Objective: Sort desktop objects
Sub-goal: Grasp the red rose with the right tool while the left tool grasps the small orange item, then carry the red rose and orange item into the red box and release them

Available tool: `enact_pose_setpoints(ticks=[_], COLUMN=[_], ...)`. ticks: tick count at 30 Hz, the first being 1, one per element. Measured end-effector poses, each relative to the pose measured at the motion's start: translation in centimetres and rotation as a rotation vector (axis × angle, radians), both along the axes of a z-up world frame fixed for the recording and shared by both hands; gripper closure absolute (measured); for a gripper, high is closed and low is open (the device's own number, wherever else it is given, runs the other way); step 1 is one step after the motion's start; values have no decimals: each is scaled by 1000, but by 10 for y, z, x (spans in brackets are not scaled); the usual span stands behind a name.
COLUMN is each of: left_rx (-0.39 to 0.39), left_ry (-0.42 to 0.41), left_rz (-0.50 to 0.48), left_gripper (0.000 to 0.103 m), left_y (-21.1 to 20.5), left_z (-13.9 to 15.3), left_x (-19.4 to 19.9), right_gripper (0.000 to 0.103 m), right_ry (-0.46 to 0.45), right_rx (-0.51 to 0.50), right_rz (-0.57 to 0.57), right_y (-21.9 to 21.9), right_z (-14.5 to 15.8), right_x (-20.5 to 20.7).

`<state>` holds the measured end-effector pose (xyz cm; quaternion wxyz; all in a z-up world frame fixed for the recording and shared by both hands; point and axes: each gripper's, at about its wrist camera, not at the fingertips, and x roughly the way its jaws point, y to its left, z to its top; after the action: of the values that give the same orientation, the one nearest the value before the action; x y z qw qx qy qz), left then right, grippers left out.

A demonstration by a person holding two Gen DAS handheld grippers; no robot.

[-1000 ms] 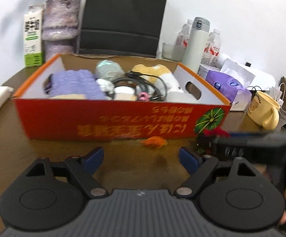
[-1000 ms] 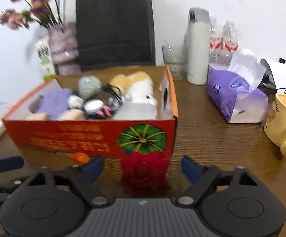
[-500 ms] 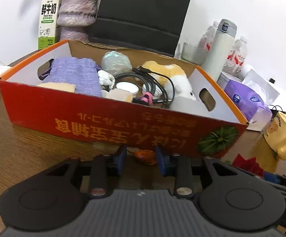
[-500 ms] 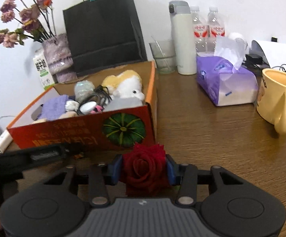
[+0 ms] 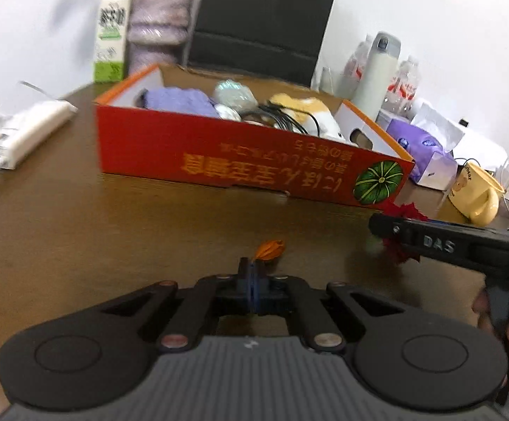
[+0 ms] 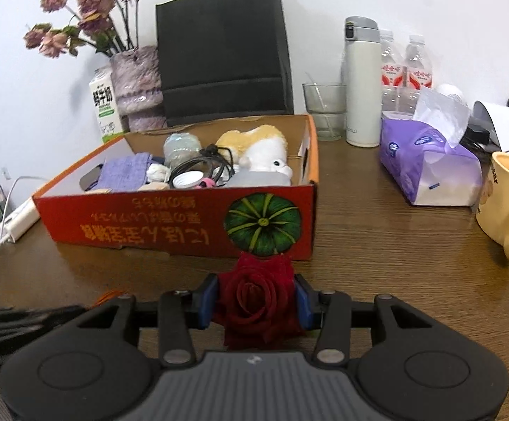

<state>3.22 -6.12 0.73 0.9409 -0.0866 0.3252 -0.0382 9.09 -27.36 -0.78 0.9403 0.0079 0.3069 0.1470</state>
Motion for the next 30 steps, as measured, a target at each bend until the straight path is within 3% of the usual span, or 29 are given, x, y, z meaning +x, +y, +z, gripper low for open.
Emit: enact_pose_setpoints(ticks=[4, 10, 16, 24, 30], left_rx=[-6, -25, -45, -33, 2], left_ry=[-50, -122, -187, -276, -287], left_rz=[20, 0, -4, 1, -22], left_gripper=[101, 101, 101, 101, 101], left_y=[18, 35, 44, 53, 59], left_z=[14, 27, 44, 61, 79], left_x=[-34, -73, -99, -127, -100], right_gripper=[61, 63, 63, 63, 63], right_ry=[-22, -20, -80, -169, -205], right_rx=[-33, 7, -77, -72, -53], right_rz=[27, 72, 56, 12, 43], right_y=[14, 33, 40, 37, 40], right_z=[1, 4, 20, 54, 74], right_x=[-19, -91, -150, -176, -156])
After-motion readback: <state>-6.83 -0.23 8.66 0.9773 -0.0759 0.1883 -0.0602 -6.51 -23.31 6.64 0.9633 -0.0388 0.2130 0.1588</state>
